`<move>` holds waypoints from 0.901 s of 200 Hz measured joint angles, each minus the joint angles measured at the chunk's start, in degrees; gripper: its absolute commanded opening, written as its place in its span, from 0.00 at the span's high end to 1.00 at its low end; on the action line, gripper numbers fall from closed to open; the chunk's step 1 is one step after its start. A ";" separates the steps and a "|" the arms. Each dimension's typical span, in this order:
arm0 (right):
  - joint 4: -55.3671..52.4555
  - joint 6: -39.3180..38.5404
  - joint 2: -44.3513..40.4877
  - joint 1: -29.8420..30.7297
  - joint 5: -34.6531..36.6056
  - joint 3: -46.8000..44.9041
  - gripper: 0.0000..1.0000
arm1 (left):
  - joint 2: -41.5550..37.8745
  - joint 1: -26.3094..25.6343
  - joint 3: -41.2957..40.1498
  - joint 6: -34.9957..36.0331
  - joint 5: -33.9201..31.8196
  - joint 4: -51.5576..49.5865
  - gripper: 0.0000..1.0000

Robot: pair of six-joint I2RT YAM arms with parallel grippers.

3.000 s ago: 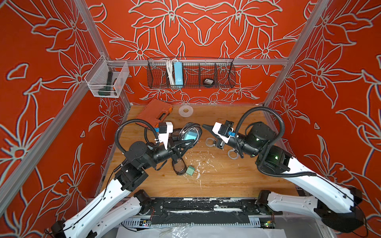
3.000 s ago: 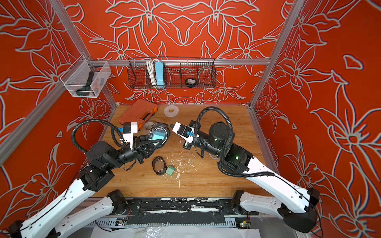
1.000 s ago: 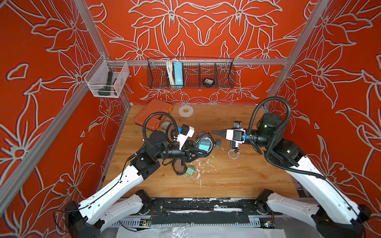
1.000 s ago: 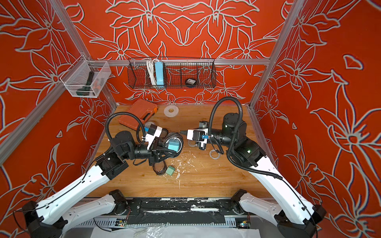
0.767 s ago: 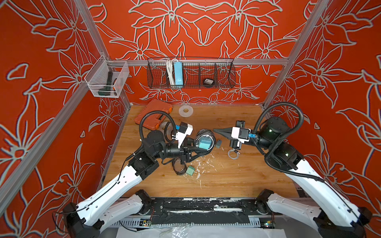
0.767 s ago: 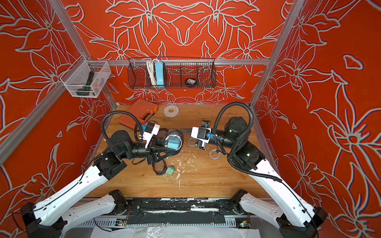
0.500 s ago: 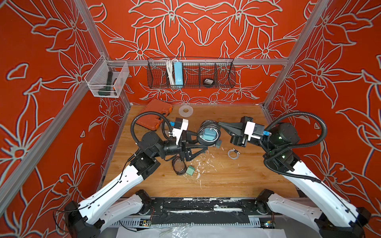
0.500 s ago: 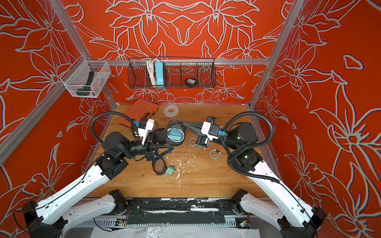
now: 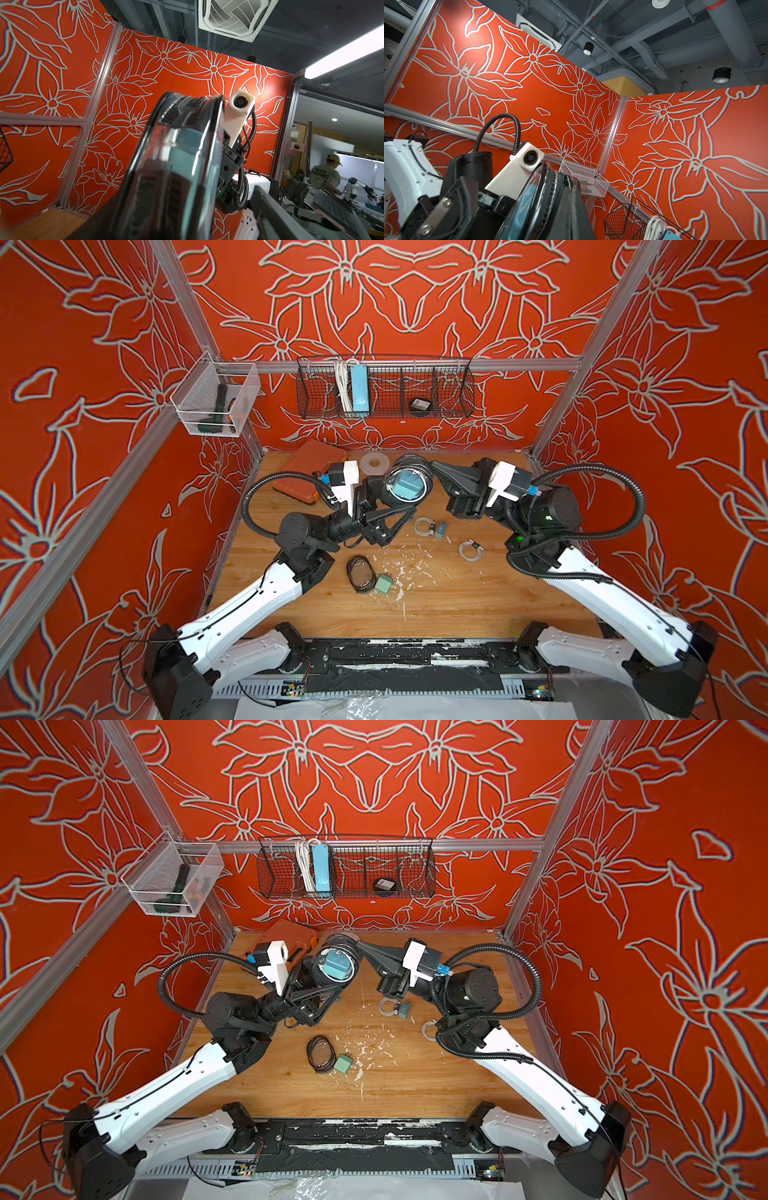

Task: Pack away charging kits
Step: Zip the zipper on the storage bag.

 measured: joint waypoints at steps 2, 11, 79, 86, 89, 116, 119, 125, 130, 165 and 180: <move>0.28 0.11 0.26 0.09 0.00 0.11 1.00 | 0.35 0.00 0.15 -0.17 -0.02 0.42 0.18; 1.66 0.68 1.29 0.37 0.13 0.48 1.00 | 1.44 0.00 0.48 -0.98 -0.15 2.10 0.20; 10.82 2.93 4.98 0.81 7.61 0.17 1.00 | 1.29 0.02 0.24 -5.09 -2.29 9.03 0.51; 11.58 3.06 5.22 0.81 7.91 -0.13 1.00 | 1.07 0.04 0.20 -5.35 -2.62 9.46 0.53; 11.89 3.13 5.33 0.81 7.96 -0.28 1.00 | 1.01 0.07 0.20 -5.38 -2.82 9.62 0.54; 14.88 4.15 5.77 0.81 8.39 -2.08 1.00 | 1.18 0.37 0.37 -6.40 -3.48 10.19 0.58; 15.23 4.20 5.77 0.81 8.41 -2.29 1.00 | 1.29 0.42 0.48 -6.45 -3.48 10.21 0.58; 15.82 4.37 5.77 0.81 8.44 -2.64 1.00 | 1.66 0.50 0.74 -6.73 -3.48 10.23 0.58; 16.20 4.59 5.75 0.81 8.44 -2.86 1.00 | 2.08 0.52 1.05 -7.15 -3.48 10.34 0.58; 17.59 5.97 5.70 0.81 8.41 -3.89 1.00 | 5.11 0.87 3.10 -9.33 -3.43 11.76 0.61; 17.94 6.25 5.70 0.79 8.44 -4.02 1.00 | 5.70 0.87 3.30 -10.25 -3.41 12.59 0.70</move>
